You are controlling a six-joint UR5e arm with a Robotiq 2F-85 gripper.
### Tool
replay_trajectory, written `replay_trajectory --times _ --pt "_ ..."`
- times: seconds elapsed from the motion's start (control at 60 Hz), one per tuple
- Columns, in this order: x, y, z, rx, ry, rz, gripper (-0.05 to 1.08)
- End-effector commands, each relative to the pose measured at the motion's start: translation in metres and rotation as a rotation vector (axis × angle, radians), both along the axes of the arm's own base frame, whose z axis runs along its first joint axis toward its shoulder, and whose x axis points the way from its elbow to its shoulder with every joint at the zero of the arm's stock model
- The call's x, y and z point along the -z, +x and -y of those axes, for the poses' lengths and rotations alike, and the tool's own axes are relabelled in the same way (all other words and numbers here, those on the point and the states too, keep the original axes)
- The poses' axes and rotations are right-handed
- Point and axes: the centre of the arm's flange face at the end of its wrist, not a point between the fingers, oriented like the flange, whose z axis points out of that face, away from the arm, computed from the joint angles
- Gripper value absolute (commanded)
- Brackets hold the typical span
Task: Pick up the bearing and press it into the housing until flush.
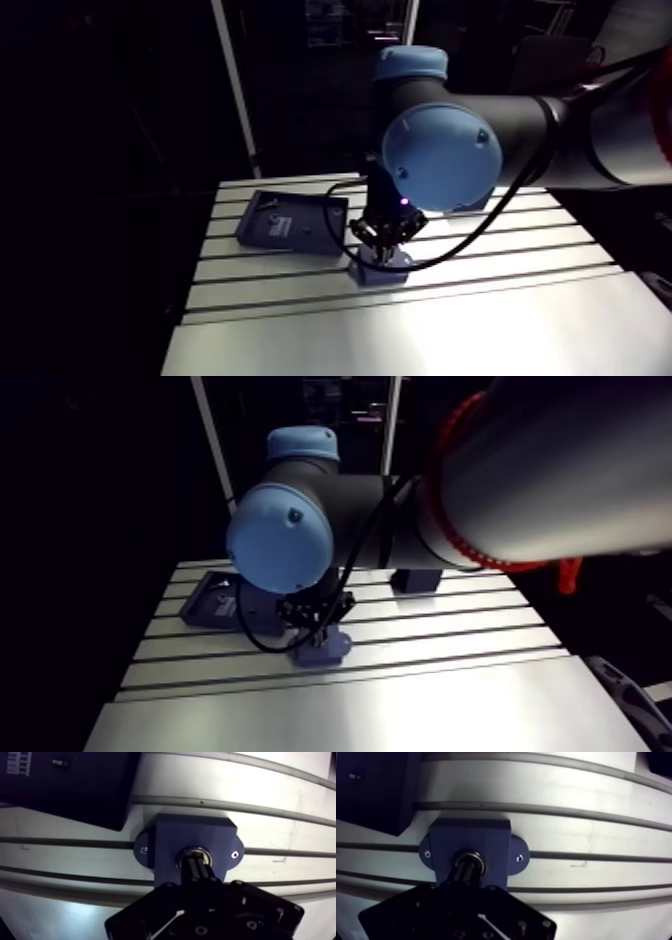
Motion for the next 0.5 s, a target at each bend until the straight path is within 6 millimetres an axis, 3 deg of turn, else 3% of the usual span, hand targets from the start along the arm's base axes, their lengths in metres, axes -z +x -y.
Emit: replay_trajectory --times 0.017,0.5 --pt "0.0009 0.0003 0.0001 -0.002 0.000 0.002 1.07" --pt "0.0034 -0.0015 -0.0001 -0.005 0.001 -0.009 1.07"
